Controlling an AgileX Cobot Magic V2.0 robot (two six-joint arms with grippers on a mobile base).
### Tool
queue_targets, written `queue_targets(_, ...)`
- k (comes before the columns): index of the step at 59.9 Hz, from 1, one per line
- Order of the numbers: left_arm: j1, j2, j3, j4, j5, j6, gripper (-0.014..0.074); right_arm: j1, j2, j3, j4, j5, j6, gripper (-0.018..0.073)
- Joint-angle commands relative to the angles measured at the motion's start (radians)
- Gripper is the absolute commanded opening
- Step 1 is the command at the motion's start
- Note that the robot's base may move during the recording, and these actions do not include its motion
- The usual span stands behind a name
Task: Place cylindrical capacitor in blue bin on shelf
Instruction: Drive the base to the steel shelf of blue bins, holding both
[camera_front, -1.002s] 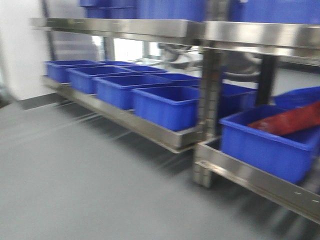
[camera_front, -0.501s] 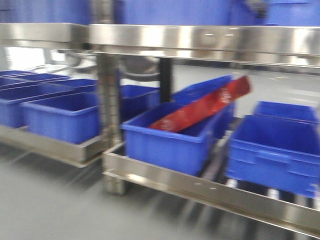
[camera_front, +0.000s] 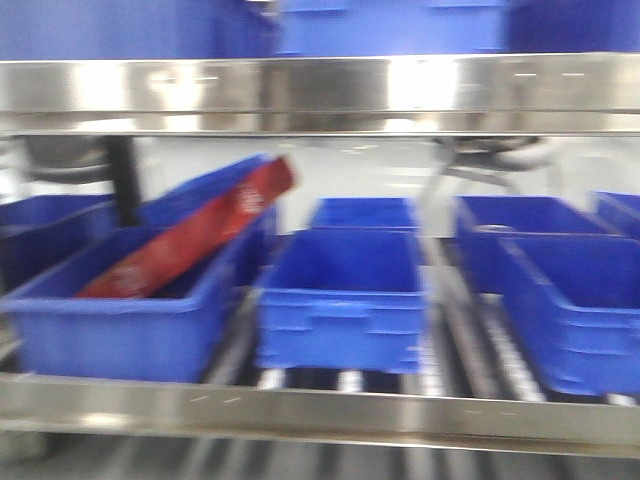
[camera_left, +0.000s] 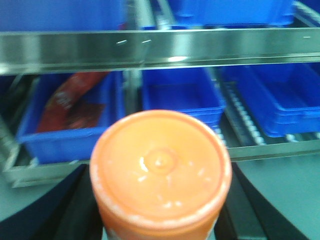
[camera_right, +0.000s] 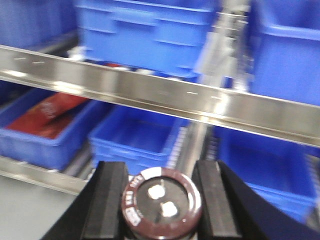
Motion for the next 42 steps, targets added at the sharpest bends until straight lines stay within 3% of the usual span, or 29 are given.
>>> queue_targets(1, -0.006, -0.002, -0.006, -0.003, -0.020, 0.004, -0.0111, 0.000, -0.006, 0.001, -0.005, -0.022, -0.002, -0.0130)
queue_targets(42, -0.006, -0.002, -0.006, -0.003, -0.020, 0.004, -0.0111, 0.000, -0.006, 0.001, -0.005, -0.022, -0.002, -0.0130)
